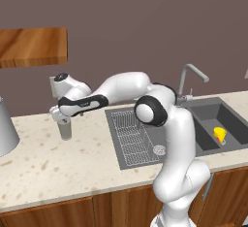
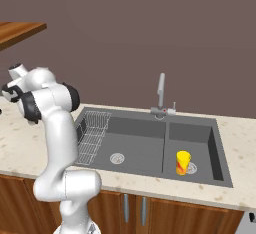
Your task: Move any existing items from the left basin to the right basin for drying. Then move the glass cup from the counter to the left basin of the sink for washing.
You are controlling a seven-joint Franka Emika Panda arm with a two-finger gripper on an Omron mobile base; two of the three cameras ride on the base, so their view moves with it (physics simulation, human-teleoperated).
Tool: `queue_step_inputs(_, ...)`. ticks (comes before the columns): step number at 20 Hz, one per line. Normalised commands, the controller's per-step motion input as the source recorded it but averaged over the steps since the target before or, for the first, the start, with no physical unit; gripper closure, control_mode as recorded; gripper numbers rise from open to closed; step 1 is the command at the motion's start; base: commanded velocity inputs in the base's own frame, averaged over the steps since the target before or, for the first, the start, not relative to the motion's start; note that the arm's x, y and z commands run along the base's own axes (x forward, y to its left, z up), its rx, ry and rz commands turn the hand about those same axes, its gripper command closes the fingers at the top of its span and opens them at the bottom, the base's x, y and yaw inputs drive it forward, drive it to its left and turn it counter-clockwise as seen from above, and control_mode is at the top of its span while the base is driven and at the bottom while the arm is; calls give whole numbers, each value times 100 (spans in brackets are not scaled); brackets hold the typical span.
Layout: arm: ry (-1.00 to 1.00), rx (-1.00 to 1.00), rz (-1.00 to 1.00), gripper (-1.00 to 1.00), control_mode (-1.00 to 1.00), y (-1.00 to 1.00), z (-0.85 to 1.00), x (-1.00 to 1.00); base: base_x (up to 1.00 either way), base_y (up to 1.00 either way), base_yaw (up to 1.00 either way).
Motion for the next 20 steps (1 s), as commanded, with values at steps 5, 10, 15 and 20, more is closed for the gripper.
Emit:
queue_step_inputs(5,0,0,0,-100,-100,9,-7,15,0,0,0)
queue_step_inputs(10,0,0,0,-100,-100,9,-9,14,0,0,0)
queue_step_inputs(15,0,0,0,-100,-100,11,-14,11,0,0,0)
queue_step_inputs(20,0,0,0,-100,-100,10,-15,11,0,0,0)
